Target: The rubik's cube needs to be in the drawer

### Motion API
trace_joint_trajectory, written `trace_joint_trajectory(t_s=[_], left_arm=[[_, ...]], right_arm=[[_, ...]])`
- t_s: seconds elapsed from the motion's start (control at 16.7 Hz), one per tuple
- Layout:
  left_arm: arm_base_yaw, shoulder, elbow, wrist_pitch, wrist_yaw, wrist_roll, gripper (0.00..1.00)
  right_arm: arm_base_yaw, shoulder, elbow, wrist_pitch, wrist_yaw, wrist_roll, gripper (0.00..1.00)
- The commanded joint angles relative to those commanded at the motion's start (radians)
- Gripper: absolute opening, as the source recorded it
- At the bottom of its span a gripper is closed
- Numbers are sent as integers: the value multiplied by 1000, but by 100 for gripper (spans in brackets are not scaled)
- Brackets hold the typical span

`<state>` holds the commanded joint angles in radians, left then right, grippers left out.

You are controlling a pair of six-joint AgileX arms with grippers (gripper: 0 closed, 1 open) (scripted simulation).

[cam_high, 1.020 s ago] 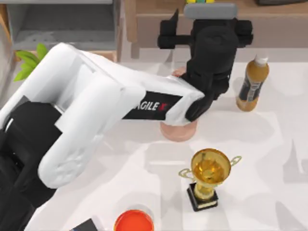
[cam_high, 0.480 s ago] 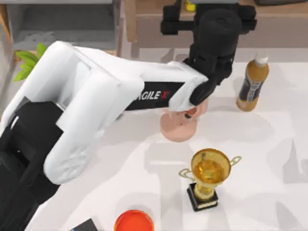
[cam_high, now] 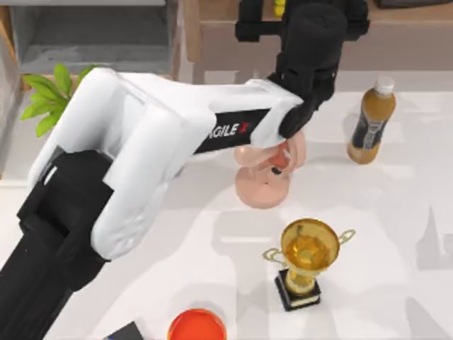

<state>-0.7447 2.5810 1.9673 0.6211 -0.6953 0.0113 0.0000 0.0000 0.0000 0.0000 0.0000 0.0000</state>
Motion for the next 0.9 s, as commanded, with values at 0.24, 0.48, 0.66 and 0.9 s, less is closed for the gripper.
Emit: trace_joint_trajectory(t_s=[0.24,0.48,0.66,0.9], left_arm=[[0,0,0,0,0,0,92],[0,0,0,0,0,0,62],[0,0,0,0,0,0,40],[0,0,0,0,0,0,10]], right_arm=[[0,0,0,0,0,0,100],[0,0,0,0,0,0,100],[0,0,0,0,0,0,100],[0,0,0,0,0,0,100]])
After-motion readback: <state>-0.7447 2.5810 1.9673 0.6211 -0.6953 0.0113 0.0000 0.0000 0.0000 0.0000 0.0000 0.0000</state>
